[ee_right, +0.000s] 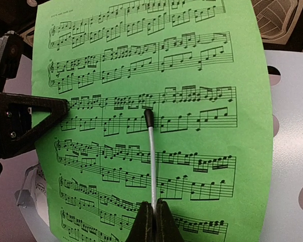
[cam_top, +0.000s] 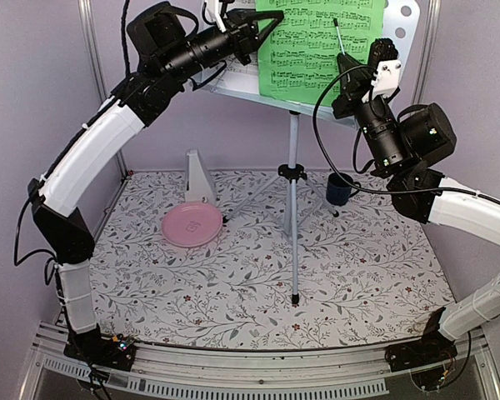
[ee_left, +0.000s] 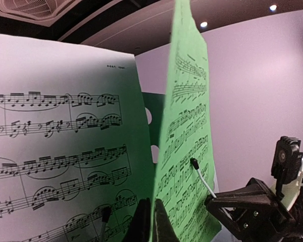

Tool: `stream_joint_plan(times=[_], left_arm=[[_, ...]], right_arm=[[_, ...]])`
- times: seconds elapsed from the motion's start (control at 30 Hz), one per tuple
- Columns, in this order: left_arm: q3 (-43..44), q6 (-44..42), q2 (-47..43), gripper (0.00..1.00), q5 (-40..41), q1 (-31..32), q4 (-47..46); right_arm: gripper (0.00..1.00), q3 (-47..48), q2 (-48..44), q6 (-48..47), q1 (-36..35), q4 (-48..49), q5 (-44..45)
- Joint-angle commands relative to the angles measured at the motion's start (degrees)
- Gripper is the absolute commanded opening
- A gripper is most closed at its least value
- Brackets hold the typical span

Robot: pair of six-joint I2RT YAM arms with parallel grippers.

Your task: Set up the instrument practice props

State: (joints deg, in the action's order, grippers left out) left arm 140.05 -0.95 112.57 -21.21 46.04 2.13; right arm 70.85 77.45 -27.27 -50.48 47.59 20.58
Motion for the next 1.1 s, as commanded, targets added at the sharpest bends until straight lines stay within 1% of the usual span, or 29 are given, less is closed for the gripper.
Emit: stream_joint_plan(times=[0.0, 0.3, 0.6, 0.83, 1.07], left_arm=[[2.8, -2.0, 3.6, 0.0, -2.6, 1.1, -2.2], [5.0, -2.6, 6.9, 0.0, -3.2, 2.5, -4.6], [5.8, -1.6, 7.7, 0.0, -3.6, 3.2, -7.9], [4.9, -3.6, 6.2, 0.0, -2.8, 4.5, -7.5], [5.0, -4.9, 7.1, 0.0, -3.0, 5.5, -6.4]], right_arm=[[0.0, -1.1, -0.3, 0.2, -0.3, -0.7, -2.0], [0.0, -1.1, -0.2, 0.2, -0.3, -0.8, -2.2], [0.0, -1.1, -0.1, 0.5, -0.2, -0.8, -2.5], [0.0, -1.1, -0.3, 0.5, -0.2, -0.9, -2.6], [0.0, -1.1, -0.3, 0.7, -0.2, -0.9, -2.7]])
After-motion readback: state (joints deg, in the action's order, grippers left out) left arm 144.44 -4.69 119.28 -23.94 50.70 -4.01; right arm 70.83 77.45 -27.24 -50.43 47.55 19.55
